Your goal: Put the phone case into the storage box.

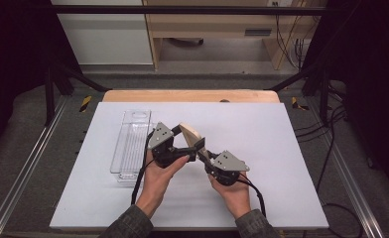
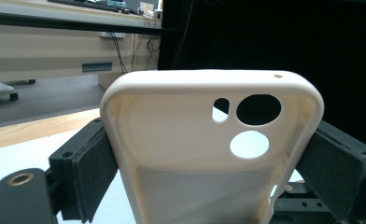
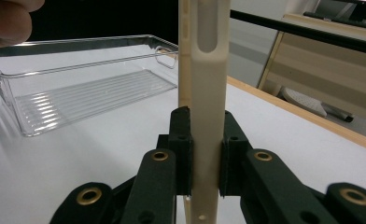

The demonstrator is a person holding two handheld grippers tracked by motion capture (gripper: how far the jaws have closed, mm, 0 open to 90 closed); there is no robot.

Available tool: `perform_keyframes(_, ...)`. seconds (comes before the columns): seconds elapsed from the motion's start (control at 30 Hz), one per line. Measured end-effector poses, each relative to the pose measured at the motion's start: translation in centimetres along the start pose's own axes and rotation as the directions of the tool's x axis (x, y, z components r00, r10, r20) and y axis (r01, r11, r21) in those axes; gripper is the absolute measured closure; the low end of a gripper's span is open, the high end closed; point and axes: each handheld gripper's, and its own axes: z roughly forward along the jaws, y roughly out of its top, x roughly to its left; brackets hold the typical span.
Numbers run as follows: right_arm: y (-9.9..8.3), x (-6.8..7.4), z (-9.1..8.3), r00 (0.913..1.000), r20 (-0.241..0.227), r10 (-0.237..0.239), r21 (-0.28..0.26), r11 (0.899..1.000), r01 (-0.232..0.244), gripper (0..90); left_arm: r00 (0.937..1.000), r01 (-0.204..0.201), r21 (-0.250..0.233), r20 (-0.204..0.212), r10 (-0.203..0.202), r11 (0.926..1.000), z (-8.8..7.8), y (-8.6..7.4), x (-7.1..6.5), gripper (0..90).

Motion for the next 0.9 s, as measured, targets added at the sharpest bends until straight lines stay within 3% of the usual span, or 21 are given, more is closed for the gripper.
perform_keyframes(0.1, 0.1, 0.0, 0.0, 0.9999, -0.013, -0.008, -0.001, 1.0, 0.008, 77.7, 0.9999, -0.016, -0.002, -0.005, 0.016, 0.9999, 0.0, 0.1, -0.1, 11.2)
perform_keyframes(0.13, 0.0, 0.0, 0.0, 0.9997, -0.022, -0.005, 0.005, 1.0, 0.005, 68.3, 0.9995, -0.026, -0.007, -0.016, 0.026, 0.9996, -0.1, 0.2, 0.0, 11.3)
perform_keyframes(0.17, 0.0, 0.0, 0.0, 0.9997, -0.022, -0.005, 0.005, 1.0, 0.005, 68.3, 0.9995, -0.026, -0.007, -0.016, 0.026, 0.9996, -0.1, 0.2, 0.0, 11.3)
perform_keyframes(0.2, -0.1, -0.1, 0.0, 0.9999, -0.009, 0.005, 0.031, 1.0, -0.005, 55.3, 0.9995, -0.023, -0.011, -0.022, 0.023, 0.9997, -0.2, 0.2, 0.1, 11.3)
perform_keyframes(0.23, -0.1, -0.1, 0.0, 0.9999, -0.009, 0.005, 0.031, 1.0, -0.005, 55.3, 0.9993, -0.025, -0.012, -0.028, 0.024, 0.9996, -0.2, 0.3, 0.3, 11.3)
perform_keyframes(0.27, 0.0, -0.2, -0.1, 0.9999, 0.004, 0.014, 0.036, 0.999, -0.014, 46.4, 0.9988, -0.026, -0.013, -0.042, 0.026, 0.9996, -0.4, 0.5, 0.7, 11.3)
perform_keyframes(0.3, 0.0, -0.2, -0.1, 0.9999, 0.004, 0.014, 0.036, 0.999, -0.014, 46.4, 0.9988, -0.026, -0.013, -0.042, 0.026, 0.9996, -0.4, 0.5, 0.7, 11.3)
perform_keyframes(0.33, 0.1, -0.4, -0.2, 0.9994, 0.021, 0.029, 0.035, 0.999, -0.03, 37.0, 0.9983, -0.03, -0.015, -0.051, 0.029, 0.9994, -0.6, 0.7, 1.0, 11.4)
perform_keyframes(0.37, 0.1, -0.4, -0.2, 0.9994, 0.021, 0.029, 0.035, 0.999, -0.03, 37.0, 0.9983, -0.03, -0.015, -0.051, 0.029, 0.9994, -0.6, 0.7, 1.0, 11.4)
perform_keyframes(0.4, 0.1, -0.6, -0.4, 0.9986, 0.042, 0.03, 0.045, 0.998, -0.032, 28.8, 0.9976, -0.03, -0.019, -0.063, 0.028, 0.9994, -0.8, 0.9, 1.4, 11.4)
perform_keyframes(0.7, 0.2, -1.2, -0.8, 0.997, 0.053, 0.056, 0.052, 0.997, -0.059, 15.1, 0.9933, -0.072, -0.029, -0.092, 0.069, 0.997, -1.7, 1.9, 1.9, 11.4)
perform_keyframes(0.9, -0.1, -2.2, -1.1, 0.9929, 0.028, 0.115, 0.073, 0.99, -0.117, 7.8, 0.9903, -0.091, -0.037, -0.109, 0.086, 0.9952, -2.7, 2.8, 2.0, 11.4)
